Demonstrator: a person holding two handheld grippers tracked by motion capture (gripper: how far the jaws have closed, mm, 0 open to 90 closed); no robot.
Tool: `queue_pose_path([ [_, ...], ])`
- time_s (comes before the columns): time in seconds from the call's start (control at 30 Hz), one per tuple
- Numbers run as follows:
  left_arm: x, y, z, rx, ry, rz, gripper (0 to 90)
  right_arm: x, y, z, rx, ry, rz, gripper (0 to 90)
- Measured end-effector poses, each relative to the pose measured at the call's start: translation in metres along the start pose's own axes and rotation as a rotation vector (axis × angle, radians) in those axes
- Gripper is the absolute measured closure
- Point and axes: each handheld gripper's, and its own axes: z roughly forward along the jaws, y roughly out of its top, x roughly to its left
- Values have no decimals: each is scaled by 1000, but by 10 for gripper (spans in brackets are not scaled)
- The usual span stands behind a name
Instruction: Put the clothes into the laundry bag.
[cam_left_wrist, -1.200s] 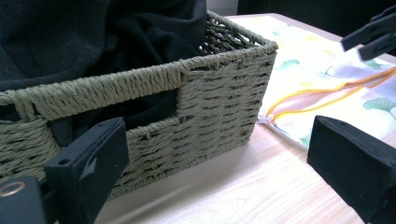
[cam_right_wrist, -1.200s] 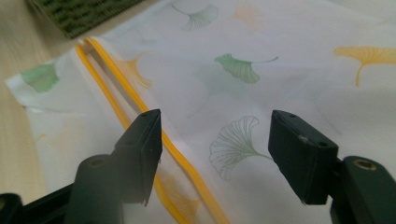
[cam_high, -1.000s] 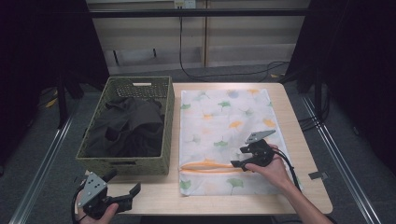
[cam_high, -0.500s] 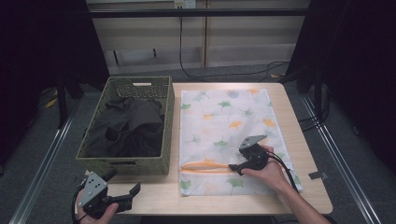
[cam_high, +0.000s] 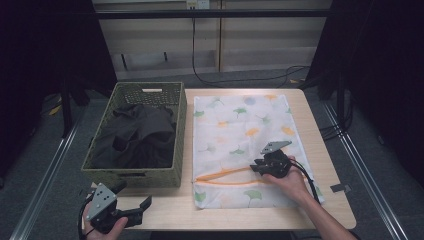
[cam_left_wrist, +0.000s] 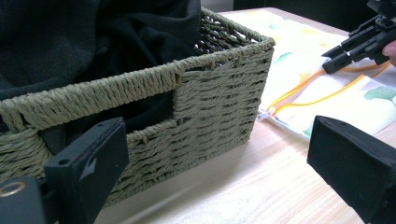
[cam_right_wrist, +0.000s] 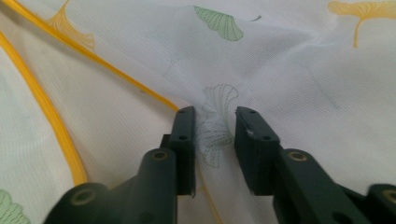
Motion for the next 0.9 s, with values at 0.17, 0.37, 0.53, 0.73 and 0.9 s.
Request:
queue_pose_path([
  [0.17, 1, 0, 0, -4, 4, -5, 51, -11, 2, 2, 3, 40, 68, 854],
  [0.37, 3, 0, 1, 1, -1, -13, 51, -19, 4, 3, 14, 81, 110, 886],
  [0.53, 0, 0, 1, -4, -11, -2, 51, -17, 5, 2, 8, 72, 100, 892],
  [0.73, 1, 0, 1, -10, -16, -10, 49, -15, 7, -8, -41, 70, 106, 893],
  [0.9, 1, 0, 1, -10, -17, -9, 48, -12, 10, -21, -106, 84, 107, 893],
])
